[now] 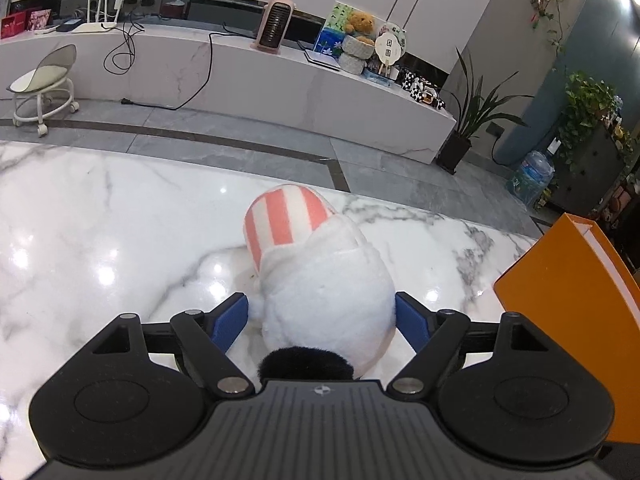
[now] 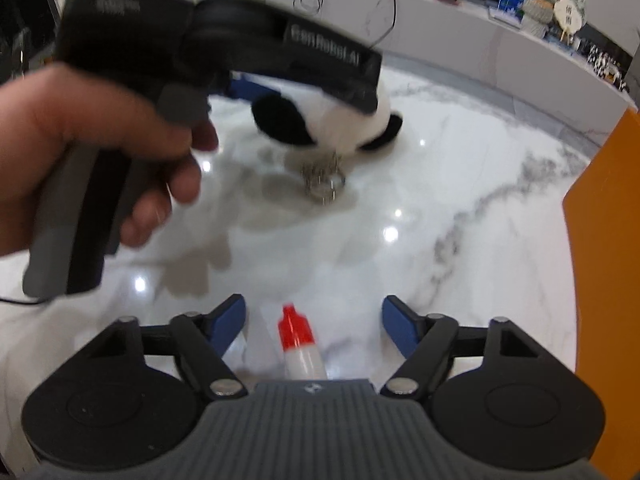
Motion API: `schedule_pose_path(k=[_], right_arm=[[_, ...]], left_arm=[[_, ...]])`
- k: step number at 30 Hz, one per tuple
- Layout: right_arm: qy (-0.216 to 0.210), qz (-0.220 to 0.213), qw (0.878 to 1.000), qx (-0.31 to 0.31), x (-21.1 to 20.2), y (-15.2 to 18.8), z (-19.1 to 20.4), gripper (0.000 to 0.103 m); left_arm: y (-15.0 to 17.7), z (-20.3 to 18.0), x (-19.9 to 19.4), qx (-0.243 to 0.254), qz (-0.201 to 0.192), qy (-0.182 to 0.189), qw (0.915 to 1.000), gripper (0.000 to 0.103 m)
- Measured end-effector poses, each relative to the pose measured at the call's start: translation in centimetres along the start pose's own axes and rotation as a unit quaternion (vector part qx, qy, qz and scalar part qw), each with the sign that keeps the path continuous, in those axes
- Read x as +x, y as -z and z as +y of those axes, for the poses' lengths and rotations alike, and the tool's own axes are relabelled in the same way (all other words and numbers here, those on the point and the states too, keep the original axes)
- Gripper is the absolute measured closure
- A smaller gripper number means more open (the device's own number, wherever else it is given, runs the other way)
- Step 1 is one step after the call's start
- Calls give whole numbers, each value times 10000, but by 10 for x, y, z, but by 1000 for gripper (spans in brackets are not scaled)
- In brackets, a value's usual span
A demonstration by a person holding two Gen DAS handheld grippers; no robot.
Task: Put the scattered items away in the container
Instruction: 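Close left tool on panda plush while right tool closes on red-capped bottle, then carry panda plush with left tool while right tool carries bottle over orange box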
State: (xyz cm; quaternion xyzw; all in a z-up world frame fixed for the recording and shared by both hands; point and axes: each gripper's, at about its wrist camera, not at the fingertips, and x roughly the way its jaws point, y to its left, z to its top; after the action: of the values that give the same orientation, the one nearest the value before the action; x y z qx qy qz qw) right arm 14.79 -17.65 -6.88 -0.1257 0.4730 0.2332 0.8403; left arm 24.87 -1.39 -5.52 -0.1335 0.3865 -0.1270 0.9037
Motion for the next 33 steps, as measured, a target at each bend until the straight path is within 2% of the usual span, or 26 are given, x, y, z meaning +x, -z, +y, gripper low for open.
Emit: schedule_pose_path(k=[2, 5, 8, 10, 11, 20, 27, 33], right_arm=[[11, 16, 10000, -6, -2, 0, -1, 31], [-44, 58, 10000, 49, -4, 0, -3, 38], [-99, 87, 9999, 1, -8, 0, -2, 56], [-152, 106, 9998, 5, -10, -1, -1, 81], [-195, 128, 9997, 24, -10, -1, -2, 84], [-217, 15, 9997, 58, -22, -8, -3, 85], [-206, -91, 9997, -7, -29, -10, 4, 85], [-198, -66, 9997, -135, -29, -9, 8, 85]], left_arm=[[0, 2, 0, -23, 18, 50, 10000, 10], [0, 5, -1, -96, 72, 151, 9998, 16], [-1, 3, -4, -45, 152, 186, 9997, 24], [-2, 0, -6, 19, 183, 166, 9997, 30], [-2, -2, -7, 49, 197, 153, 9997, 30], [6, -6, -27, 319, 326, 122, 9989, 34], [12, 8, -54, 363, 337, -41, 9988, 35], [25, 15, -76, 485, 507, -2, 9975, 36]])
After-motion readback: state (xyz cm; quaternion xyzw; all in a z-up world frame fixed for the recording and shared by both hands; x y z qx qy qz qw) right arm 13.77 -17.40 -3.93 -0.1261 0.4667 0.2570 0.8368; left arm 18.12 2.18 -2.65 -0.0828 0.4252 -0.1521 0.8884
